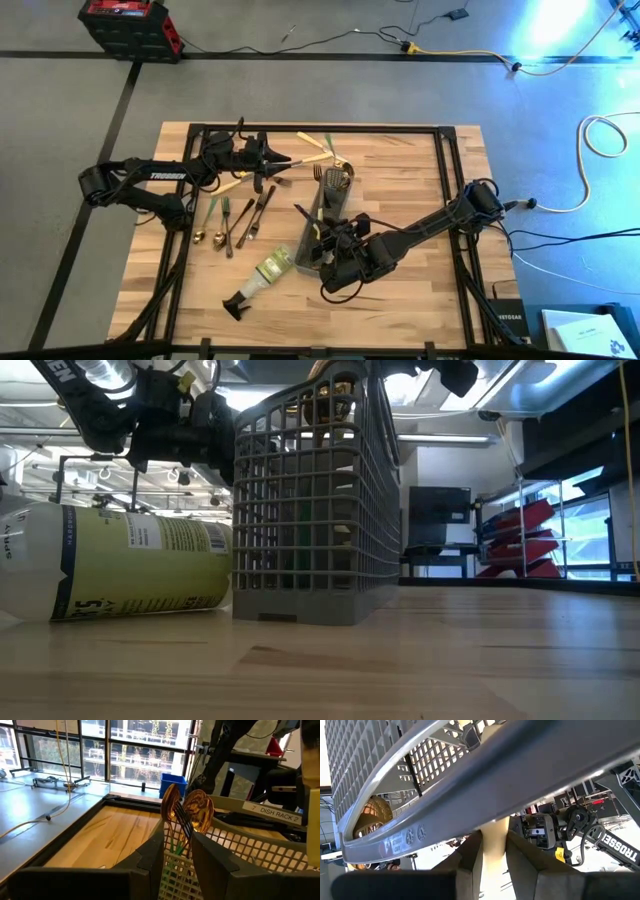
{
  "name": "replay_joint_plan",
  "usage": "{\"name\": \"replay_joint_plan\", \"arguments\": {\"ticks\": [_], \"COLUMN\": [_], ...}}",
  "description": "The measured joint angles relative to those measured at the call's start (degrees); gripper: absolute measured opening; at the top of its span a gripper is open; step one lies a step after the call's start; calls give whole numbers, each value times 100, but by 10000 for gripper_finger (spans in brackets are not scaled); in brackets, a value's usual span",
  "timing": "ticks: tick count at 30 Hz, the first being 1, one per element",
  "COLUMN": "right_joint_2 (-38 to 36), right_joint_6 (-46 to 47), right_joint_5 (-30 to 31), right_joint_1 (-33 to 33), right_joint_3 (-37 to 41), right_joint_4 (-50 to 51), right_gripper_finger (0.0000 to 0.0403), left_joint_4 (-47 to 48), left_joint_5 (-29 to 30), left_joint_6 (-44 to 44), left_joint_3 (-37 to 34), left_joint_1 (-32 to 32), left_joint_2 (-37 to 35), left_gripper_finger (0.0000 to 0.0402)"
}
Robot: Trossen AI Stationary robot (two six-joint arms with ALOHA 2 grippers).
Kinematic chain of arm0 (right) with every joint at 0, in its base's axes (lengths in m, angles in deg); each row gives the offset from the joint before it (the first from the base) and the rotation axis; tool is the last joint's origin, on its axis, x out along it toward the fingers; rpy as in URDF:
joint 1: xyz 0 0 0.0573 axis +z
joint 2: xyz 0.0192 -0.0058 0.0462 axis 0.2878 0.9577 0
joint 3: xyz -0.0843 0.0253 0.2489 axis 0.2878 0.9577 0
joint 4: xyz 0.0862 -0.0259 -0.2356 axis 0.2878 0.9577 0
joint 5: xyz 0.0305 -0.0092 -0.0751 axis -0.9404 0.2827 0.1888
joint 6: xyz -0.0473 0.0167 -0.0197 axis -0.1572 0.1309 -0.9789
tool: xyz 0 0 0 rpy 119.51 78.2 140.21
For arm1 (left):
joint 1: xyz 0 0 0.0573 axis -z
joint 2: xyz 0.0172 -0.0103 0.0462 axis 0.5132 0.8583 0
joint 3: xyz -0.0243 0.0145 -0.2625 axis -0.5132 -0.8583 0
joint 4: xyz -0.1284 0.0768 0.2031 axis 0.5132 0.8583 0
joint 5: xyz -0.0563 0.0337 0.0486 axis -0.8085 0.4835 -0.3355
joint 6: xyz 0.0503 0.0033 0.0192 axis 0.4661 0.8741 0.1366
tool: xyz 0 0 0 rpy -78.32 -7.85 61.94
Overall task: Sort silverware
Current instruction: Put the table knife into the silverware basket
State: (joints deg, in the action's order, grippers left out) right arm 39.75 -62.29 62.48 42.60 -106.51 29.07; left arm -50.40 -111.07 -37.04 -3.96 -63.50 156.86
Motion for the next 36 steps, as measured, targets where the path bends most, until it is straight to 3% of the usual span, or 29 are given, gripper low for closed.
{"name": "replay_joint_plan", "arguments": {"ticks": [36], "right_joint_2": [-4], "right_joint_6": [88], "right_joint_5": [-131], "right_joint_1": [4], "right_joint_3": [-4], "right_joint_4": [135], "right_gripper_finger": [60], "left_joint_4": [4], "left_joint_5": [0], "left_joint_6": [2], "left_joint_3": [0], "left_joint_1": [2], "left_joint_2": [0], "left_gripper_finger": [84]}}
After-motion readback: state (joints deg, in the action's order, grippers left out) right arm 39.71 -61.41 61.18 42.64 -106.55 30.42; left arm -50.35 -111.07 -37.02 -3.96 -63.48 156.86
